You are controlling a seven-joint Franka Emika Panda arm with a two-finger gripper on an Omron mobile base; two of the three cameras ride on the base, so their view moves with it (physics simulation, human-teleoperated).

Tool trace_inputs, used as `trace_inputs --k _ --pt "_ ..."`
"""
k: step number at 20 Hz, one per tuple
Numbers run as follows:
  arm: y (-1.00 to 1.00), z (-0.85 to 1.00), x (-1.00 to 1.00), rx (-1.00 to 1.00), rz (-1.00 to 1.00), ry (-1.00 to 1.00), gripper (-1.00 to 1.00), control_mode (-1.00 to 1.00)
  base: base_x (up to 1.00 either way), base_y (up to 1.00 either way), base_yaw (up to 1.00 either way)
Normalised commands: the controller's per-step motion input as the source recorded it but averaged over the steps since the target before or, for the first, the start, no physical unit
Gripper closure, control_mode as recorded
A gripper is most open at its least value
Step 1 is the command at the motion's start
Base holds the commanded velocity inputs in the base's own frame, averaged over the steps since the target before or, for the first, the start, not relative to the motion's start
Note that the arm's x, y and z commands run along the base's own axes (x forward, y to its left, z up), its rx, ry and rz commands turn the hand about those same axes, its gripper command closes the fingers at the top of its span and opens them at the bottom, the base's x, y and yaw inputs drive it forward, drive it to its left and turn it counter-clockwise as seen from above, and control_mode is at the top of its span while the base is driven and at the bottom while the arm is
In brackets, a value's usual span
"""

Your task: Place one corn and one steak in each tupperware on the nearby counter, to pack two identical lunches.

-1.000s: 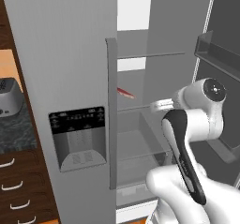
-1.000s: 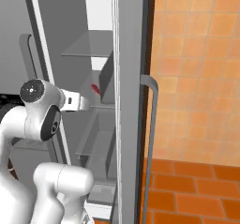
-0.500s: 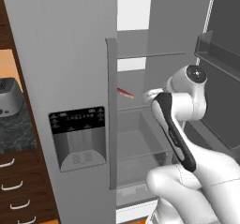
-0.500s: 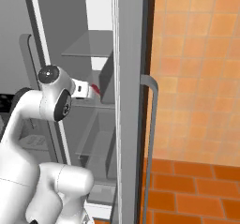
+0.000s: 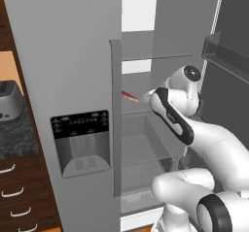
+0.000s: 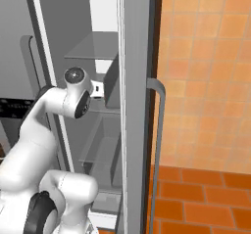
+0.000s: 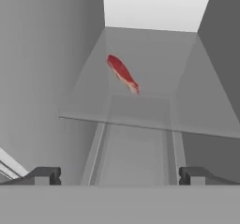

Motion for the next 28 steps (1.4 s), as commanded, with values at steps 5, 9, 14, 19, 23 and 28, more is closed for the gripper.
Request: trace_inputs --k 5,9,14,19,23,28 --pt "0.0 -0.31 0.59 0.0 0.03 0.0 -1.0 -1.0 0.0 0.0 0.0" --pt "0.18 -0.11 0.58 0.0 0.0 0.02 -1.0 -1.0 0.0 0.0 0.0" --pt "0.06 -0.45 0.41 -0.02 0.0 0.02 -1.0 -1.0 0.0 0.0 0.0" --pt "0.0 -0.13 0.47 0.0 0.0 0.01 -1.0 -1.0 0.0 0.0 0.0" --pt "0.0 -0.12 0.54 0.0 0.0 0.0 -1.0 -1.0 0.0 0.0 0.0" --pt "0.0 -0.35 0.45 0.0 0.0 0.02 -1.0 -1.0 0.0 0.0 0.0"
